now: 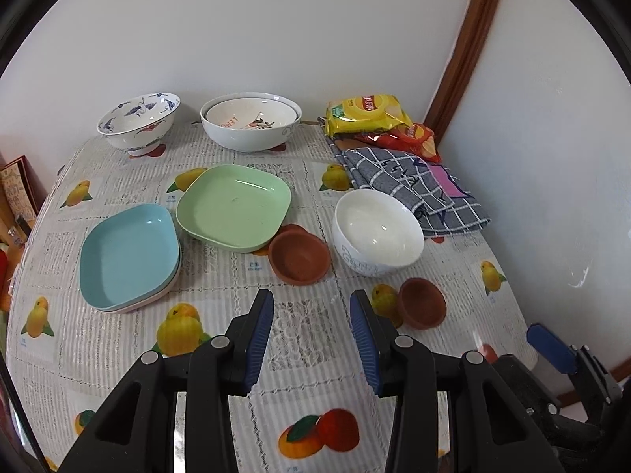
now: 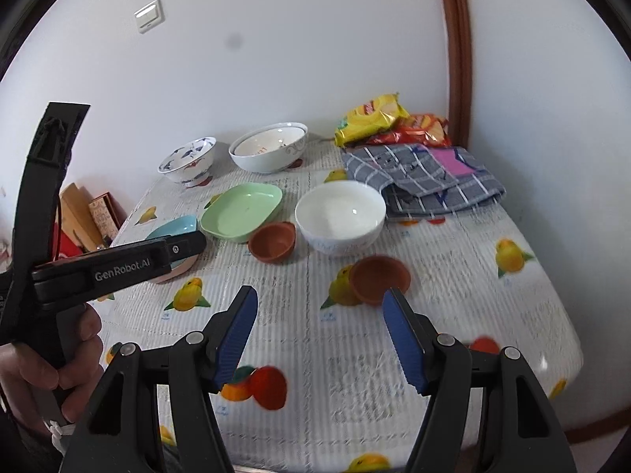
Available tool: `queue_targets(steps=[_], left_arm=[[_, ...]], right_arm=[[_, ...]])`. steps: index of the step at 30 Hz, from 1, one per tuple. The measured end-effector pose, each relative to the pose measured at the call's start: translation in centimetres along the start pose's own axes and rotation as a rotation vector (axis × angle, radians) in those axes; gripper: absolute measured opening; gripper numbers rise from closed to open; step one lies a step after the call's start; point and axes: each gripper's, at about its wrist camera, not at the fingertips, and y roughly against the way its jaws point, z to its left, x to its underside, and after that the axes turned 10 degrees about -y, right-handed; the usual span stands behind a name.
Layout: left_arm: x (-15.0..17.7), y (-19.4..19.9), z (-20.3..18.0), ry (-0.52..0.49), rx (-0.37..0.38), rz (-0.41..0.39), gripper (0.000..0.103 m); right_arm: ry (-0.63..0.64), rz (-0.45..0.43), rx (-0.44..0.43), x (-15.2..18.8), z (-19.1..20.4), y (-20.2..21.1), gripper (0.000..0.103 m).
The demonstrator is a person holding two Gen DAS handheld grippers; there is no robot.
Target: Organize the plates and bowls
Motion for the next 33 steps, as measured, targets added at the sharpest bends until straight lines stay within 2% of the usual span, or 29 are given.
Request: queue_targets(steps=[4,7,10,13,17,22,24,28,33], left_arm=[[-2.1,-1.8,-0.5,0.035,0.010,0.017,0.038],[-3.4,-2.7,-0.9,0.032,0.033,0.048,0.038],[-3.6,-2.5,-0.8,0.016,0.021,0.047,0.038],[-2.9,-1.3,-0.1,0.045,0.010,0.009,0.038],[-1.5,0.0,0.3,0.009,-0.007,0.011,0.043],[0.3,2.6,1.7,-0.005,0.025,0.012,0.046],[0.9,3.9,2.1,-0.007,0.042,-0.009,0.055],[2.1,5.7,2.3,-0.013,0.055,-0.037,0.058],[3.3,6.4,2.9,-0.004,0.061,-0.020,0.059]], right_arm=[[0.030,0.025,-0.023,-2.1,-1.0,-0.8,0.065],[0.023,0.053,0.005,-3.0,-1.7,-1.0,0.065],[-0.008,0.065,0.026,-3.3,-2.4,-1.0,0.065],[-0.014,0.036,0.018,-2.9,-2.4,-1.1,0.065],[-0.006,0.018,0.037,-1.4,-1.0,-0.7,0.065],[-0.055,-0.014,0.070,0.8,0.4,2.1,0.065],[-0.062,-0.026,0.080,1.3,0.8,3.5,0.065],[-0.055,-0.071,0.114,1.8,1.2,6.4,0.065],[-0.077,-0.074,0.115,1.9,1.3,8.0,0.065]])
